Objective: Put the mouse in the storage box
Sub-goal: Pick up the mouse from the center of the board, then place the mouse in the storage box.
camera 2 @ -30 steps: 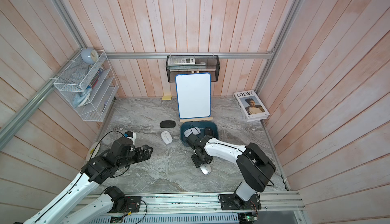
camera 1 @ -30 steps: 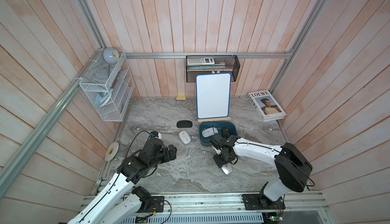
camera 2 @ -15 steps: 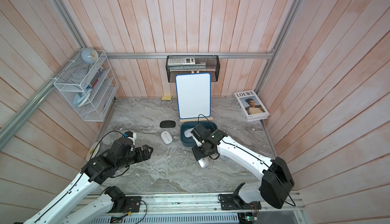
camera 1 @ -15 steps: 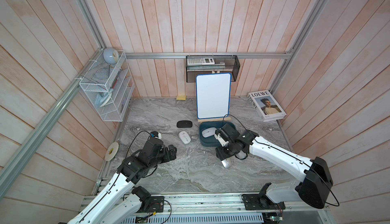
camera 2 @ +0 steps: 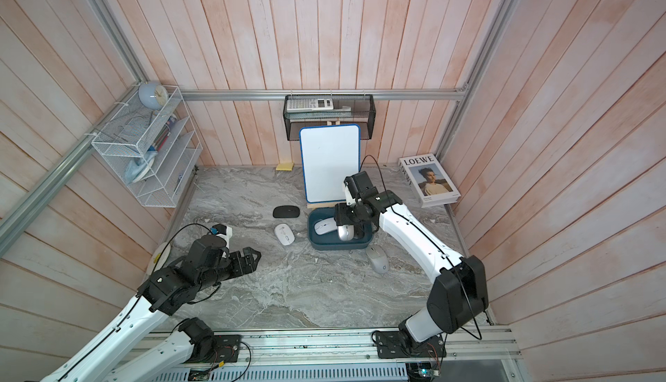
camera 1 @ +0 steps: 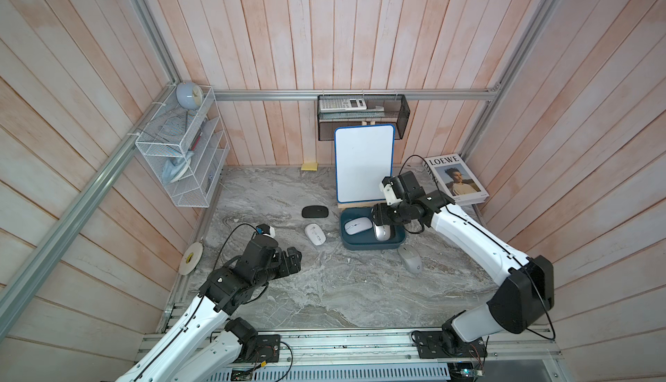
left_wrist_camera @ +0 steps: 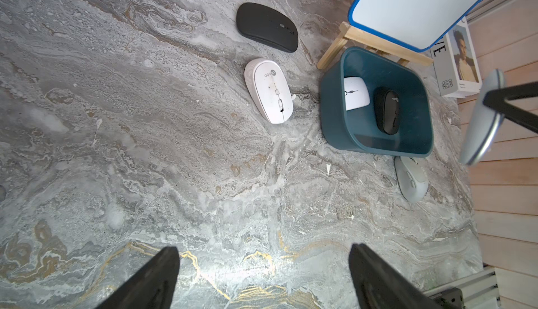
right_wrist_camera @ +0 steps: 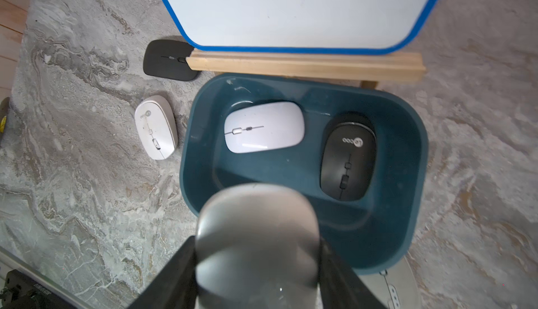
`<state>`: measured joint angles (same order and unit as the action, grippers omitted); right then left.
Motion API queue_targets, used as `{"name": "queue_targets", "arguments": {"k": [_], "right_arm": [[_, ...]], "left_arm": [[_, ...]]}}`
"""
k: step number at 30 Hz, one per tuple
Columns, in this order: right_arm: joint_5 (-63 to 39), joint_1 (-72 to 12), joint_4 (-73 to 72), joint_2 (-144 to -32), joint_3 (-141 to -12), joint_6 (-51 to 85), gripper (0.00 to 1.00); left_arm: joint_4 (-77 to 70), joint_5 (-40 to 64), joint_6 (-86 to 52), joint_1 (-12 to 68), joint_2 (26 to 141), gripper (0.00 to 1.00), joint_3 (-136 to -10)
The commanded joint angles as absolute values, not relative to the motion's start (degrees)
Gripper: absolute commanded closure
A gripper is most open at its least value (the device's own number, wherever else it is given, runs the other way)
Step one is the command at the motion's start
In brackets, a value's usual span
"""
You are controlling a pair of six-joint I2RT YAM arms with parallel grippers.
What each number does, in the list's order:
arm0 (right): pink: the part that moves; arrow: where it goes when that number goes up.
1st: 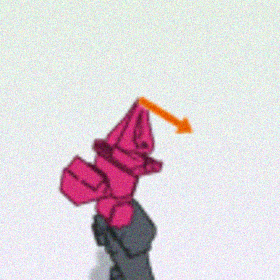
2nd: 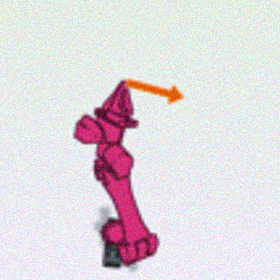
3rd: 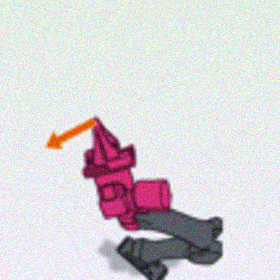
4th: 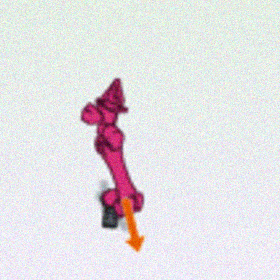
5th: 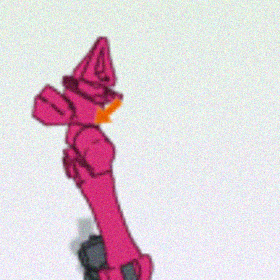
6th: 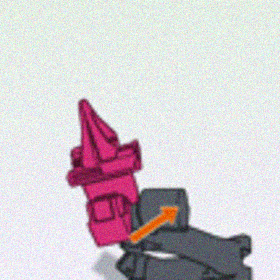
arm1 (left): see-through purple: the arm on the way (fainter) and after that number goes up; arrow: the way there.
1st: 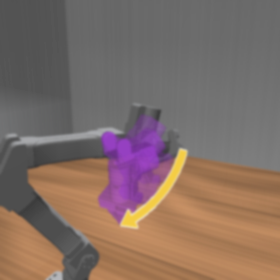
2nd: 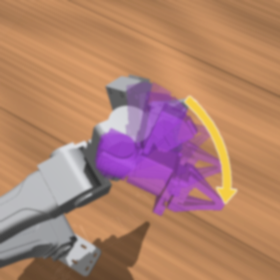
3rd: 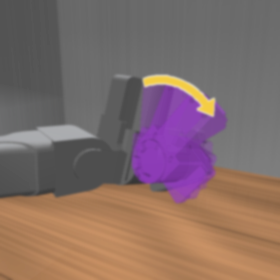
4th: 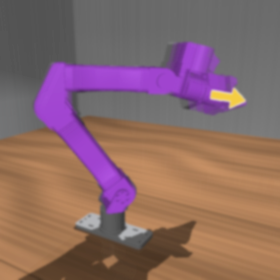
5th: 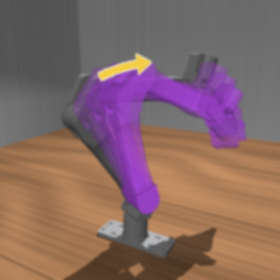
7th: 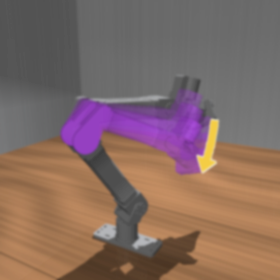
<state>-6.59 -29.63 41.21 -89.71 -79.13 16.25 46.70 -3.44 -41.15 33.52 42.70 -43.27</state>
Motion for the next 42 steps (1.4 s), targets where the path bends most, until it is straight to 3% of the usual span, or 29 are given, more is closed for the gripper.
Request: {"name": "queue_targets", "arguments": {"k": [1, 6, 14, 20, 29, 34, 42], "right_arm": [[-9.57, -29.89, 39.38, -92.74, -83.49, 3.35, 0.45], [-13.27, -29.79, 40.97, -95.92, -85.62, -14.12, 0.42], [-19.9, -29.97, 41.38, -98.59, -82.35, -39.26, 0.26], [-19.11, -29.76, 32.23, -98.5, -75.33, -46.79, 0.21], [-21.24, -28.58, 25.97, -97.13, -73.99, -36.43, 0.22], [-9.68, -28.01, 22.27, -94.32, -72.54, -22.96, 0.22], [-1.47, -26.06, 28.8, -86.53, -67.74, 2.76, 0.23]], "left_arm": [[46.23, -3.17, -40.55, 33.57, 41.75, 0.04, -42.74], [46.23, -3.58, -40.69, 33.84, 41.77, 0.04, -42.67], [46.32, -3.66, -40.69, 34.18, 41.95, 0.04, -42.67], [46.15, -3.77, -40.61, 34.25, 42.35, 0.04, -42.58], [46.1, -3.95, -40.52, 34.62, 43.31, 0.04, -42.72], [46.27, -3.87, -40.59, 34.82, 42.52, 0.04, -42.67], [46.32, -3.32, -40.52, 34.89, 42.23, 0.04, -42.81]]}}
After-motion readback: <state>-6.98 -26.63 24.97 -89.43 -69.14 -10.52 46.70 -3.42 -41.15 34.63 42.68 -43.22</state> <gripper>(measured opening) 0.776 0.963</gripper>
